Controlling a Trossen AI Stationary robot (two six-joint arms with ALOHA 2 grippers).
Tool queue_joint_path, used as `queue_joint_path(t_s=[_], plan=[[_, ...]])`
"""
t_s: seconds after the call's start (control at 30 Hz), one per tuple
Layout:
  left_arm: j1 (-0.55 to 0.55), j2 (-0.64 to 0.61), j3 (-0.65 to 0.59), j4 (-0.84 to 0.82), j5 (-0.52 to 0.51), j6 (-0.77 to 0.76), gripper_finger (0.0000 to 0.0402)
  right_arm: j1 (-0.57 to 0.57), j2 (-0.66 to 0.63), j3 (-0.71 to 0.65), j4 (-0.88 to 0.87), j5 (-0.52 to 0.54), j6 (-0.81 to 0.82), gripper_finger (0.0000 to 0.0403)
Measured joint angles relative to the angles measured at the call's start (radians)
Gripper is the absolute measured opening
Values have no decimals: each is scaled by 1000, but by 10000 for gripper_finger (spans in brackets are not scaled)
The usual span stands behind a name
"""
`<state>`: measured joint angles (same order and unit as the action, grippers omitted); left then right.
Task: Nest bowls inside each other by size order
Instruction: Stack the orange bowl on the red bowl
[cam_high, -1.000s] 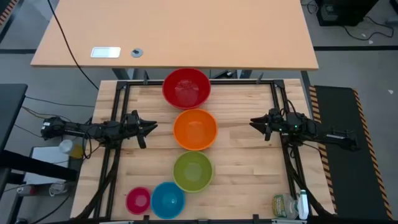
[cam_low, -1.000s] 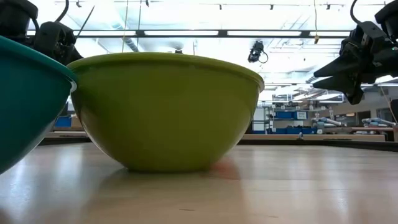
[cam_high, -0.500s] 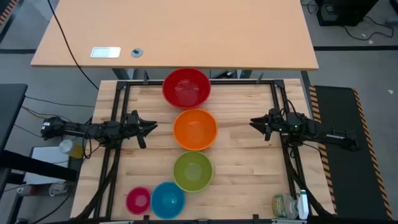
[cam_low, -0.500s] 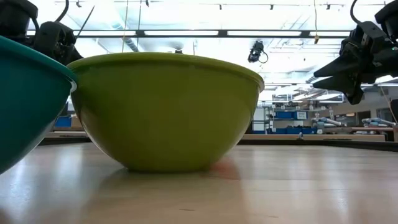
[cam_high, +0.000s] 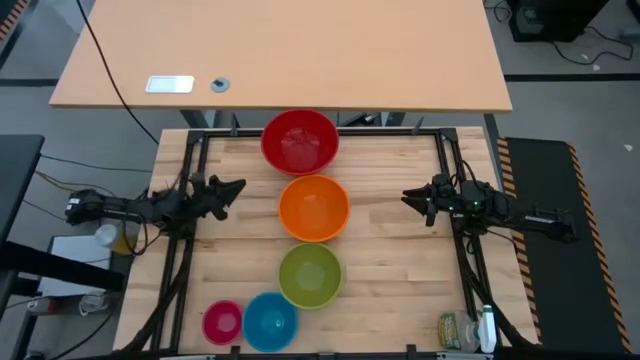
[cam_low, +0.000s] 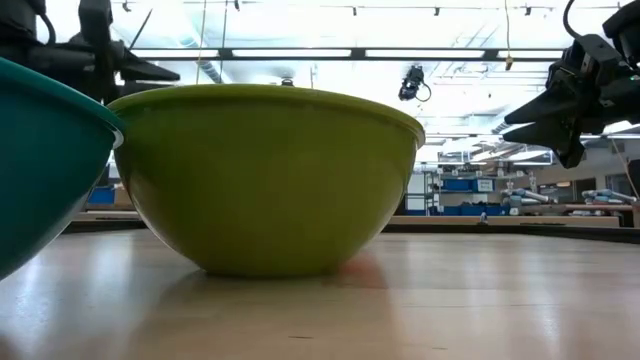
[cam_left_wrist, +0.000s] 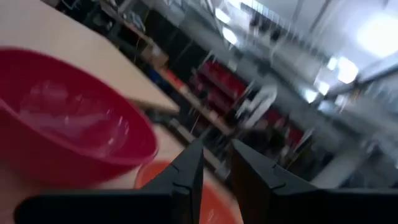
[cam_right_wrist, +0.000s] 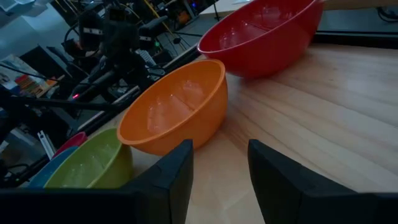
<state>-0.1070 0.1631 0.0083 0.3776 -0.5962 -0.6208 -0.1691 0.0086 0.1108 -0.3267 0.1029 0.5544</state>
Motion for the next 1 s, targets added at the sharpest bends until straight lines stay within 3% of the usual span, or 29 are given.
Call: queue_joint_path(t_s=[0.27,0.37,0.47,0.57,0.77,1.0], plan=[[15,0,0,170,-11,-23,80,0,0,0,2,8,0,160],[15,0,0,187,-12,-31,80,-3,0,0,66,125,49,160],[15,0,0,217,-12,-72,80,-4,1,0,218,225,213,160],[15,0,0,264,-12,-123,80,-12,26,0,402,286,221,160],[15,1,14,325,-57,-196,80,-29,245,1,812,48,114,160],[15,102,154,317,-56,-112,80,-22,675,184,827,-72,120,160]])
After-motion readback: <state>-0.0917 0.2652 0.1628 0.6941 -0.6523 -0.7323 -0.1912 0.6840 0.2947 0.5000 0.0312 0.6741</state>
